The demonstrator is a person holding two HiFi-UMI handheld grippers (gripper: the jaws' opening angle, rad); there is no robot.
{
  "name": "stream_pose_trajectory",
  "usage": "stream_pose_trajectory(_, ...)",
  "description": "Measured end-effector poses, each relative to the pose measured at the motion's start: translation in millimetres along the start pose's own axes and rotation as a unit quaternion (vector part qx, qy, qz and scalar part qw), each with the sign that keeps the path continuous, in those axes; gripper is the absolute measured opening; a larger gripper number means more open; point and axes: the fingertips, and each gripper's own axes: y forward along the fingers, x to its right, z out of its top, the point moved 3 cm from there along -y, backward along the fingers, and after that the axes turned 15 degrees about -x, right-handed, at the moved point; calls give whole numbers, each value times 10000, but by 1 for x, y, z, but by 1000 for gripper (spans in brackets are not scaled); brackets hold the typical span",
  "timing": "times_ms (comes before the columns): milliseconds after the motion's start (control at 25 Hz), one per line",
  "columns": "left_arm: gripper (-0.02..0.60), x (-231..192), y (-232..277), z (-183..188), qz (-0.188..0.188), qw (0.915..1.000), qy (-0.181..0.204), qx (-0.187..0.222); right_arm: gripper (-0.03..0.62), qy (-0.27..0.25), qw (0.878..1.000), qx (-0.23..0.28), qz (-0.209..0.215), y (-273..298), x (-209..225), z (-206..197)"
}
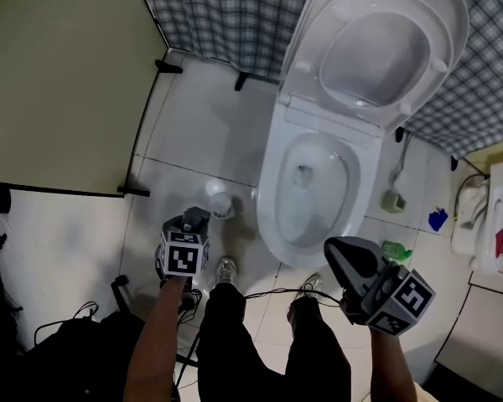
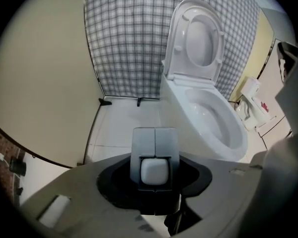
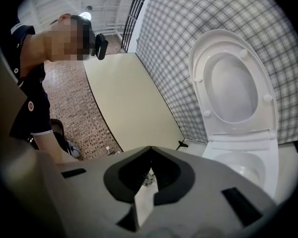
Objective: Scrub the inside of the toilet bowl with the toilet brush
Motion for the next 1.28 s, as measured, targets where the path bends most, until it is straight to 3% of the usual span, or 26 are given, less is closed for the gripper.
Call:
stream_pose_trajectory(320, 183, -9, 72, -14, 48, 9991, 85, -421, 0, 12, 9998, -175, 33, 28, 14, -21)
stream_pose_trajectory(760, 183, -5, 125, -19, 126, 9975, 148, -676, 0, 179, 9995, -267, -78, 38, 24, -45)
stream_pose_trajectory(1040, 183, 0, 149, -17, 291, 9983, 228, -441, 0, 287, 9990, -310, -127, 36, 22, -54)
stream_pose_trajectory(1280, 184, 4, 167, -13, 169, 9989, -228, -383, 0, 291, 9989, -289, -236, 27, 23, -55)
